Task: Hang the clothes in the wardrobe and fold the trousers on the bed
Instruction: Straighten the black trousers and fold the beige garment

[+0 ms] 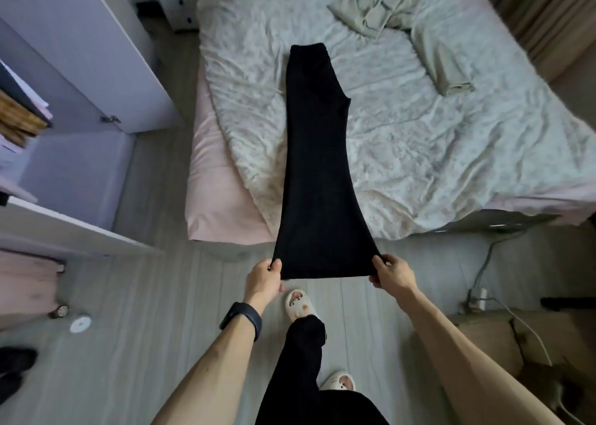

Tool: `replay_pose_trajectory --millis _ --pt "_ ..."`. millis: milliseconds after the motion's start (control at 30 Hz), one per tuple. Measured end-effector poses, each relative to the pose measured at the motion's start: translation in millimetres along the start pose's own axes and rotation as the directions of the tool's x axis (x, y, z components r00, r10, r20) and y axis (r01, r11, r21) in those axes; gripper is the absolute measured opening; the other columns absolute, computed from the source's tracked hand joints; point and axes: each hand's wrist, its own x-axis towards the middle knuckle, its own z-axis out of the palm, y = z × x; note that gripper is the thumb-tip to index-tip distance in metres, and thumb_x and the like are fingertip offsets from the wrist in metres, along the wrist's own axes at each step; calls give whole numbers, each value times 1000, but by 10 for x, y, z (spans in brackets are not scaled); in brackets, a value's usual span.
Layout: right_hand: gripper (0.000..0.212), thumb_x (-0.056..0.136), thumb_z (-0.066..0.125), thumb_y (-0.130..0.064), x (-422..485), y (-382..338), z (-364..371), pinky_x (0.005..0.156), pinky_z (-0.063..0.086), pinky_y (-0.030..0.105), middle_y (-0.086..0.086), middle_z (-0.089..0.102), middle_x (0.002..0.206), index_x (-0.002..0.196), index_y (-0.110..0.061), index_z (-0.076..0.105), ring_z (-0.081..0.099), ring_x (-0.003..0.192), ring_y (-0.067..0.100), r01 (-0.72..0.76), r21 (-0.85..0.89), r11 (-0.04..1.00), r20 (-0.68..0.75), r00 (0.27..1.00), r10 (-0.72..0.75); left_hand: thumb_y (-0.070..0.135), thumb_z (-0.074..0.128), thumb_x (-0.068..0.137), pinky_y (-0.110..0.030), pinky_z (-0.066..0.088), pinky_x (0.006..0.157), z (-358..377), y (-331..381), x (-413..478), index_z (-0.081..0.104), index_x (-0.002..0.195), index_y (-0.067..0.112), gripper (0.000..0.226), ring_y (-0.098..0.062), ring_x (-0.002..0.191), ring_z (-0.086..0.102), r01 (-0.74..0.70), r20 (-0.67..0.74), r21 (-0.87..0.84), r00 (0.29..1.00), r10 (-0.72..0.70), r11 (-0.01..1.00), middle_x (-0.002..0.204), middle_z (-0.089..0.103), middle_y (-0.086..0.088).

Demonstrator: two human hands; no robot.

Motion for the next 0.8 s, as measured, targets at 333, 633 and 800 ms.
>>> replay_pose_trajectory --millis 333,633,800 --pt "21 99 55 -31 -468 -94 -87 70 62 36 2 75 68 101 -10 60 74 63 16 69 46 997 -59 996 -66 31 53 102 -28 50 59 -102 164 -695 51 101 27 4 -16 51 69 -44 -253 -328 966 -43 944 91 64 6" --pt "20 99 62 -19 -489 -88 -287 65 60 31 14 70 91 107 -2 56 72 68 21 32 320 947 24 999 -43 9 61 98 -28 49 59 -233 201 -750 58 96 14 7 -14 57 68 24 8 -617 1000 -24 786 96 69 -6" --pt "18 98 66 -18 -435 -36 -439 58 57 24 15 71 92 101 0 65 70 64 17 -28 416 909 93 996 -12 -1 64 93 -29 51 66 -295 204 -757 61 97 6 9 -16 64 60 136 153 -657 987 -45 741 81 65 -7"
